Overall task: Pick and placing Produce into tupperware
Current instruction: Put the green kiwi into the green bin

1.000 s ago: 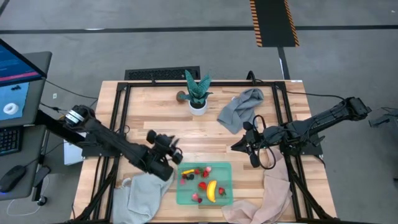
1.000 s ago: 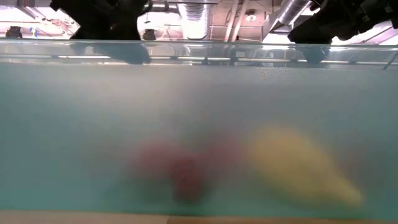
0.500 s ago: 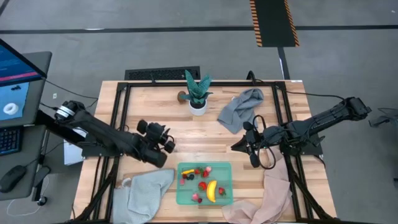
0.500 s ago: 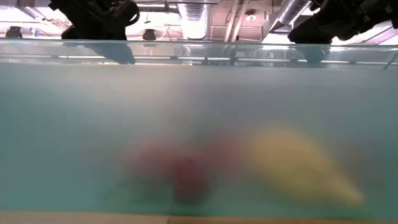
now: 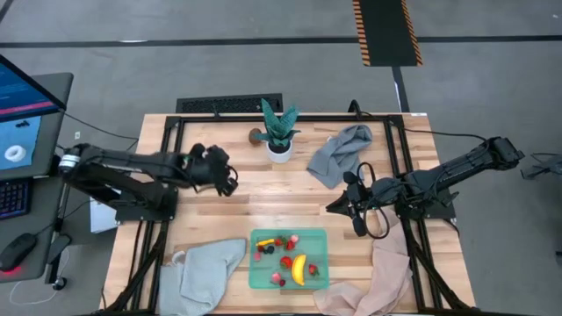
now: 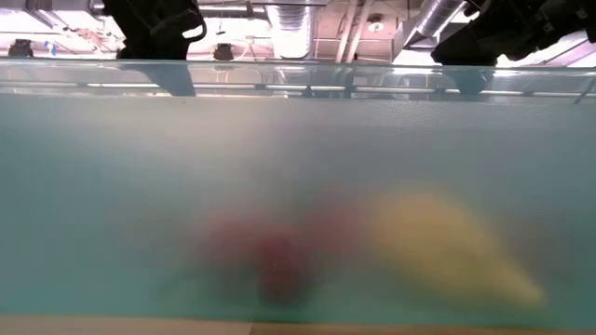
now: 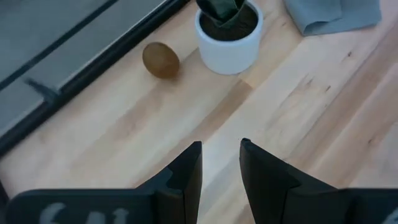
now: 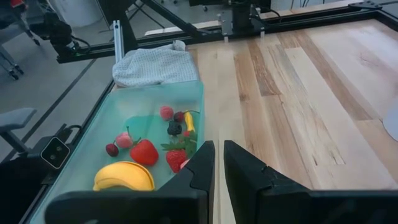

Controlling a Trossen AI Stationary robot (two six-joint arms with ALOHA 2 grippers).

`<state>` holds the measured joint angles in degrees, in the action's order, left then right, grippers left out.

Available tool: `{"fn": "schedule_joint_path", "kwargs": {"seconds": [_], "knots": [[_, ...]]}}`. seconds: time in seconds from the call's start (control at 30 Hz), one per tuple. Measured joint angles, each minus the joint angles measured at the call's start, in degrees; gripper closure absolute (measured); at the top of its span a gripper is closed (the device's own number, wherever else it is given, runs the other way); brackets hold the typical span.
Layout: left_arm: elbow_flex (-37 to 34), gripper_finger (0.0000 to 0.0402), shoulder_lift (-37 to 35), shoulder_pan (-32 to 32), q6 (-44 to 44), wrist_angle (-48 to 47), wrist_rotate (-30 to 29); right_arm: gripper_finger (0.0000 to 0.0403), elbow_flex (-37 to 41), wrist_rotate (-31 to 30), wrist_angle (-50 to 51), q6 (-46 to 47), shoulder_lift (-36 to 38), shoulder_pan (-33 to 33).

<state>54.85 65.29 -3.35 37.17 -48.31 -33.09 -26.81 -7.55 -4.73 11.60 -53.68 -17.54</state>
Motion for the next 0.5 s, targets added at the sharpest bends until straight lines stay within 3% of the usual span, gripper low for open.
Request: {"fn": "schedule_joint_path", "kwargs": {"seconds": [0.23, 0.5], "knots": [[0.0, 0.0303, -2.46, 13.21, -19.65, 5.33, 10.33, 0.0344, 0.02, 0.0, 0.0, 0.0, -0.01, 0.0], [0.0, 0.0303, -2.42, 26.3, -43.07, 18.04, 28.08, 0.0344, 0.0, 0.0, 0.02, 0.0, -0.01, 0.02]]}}
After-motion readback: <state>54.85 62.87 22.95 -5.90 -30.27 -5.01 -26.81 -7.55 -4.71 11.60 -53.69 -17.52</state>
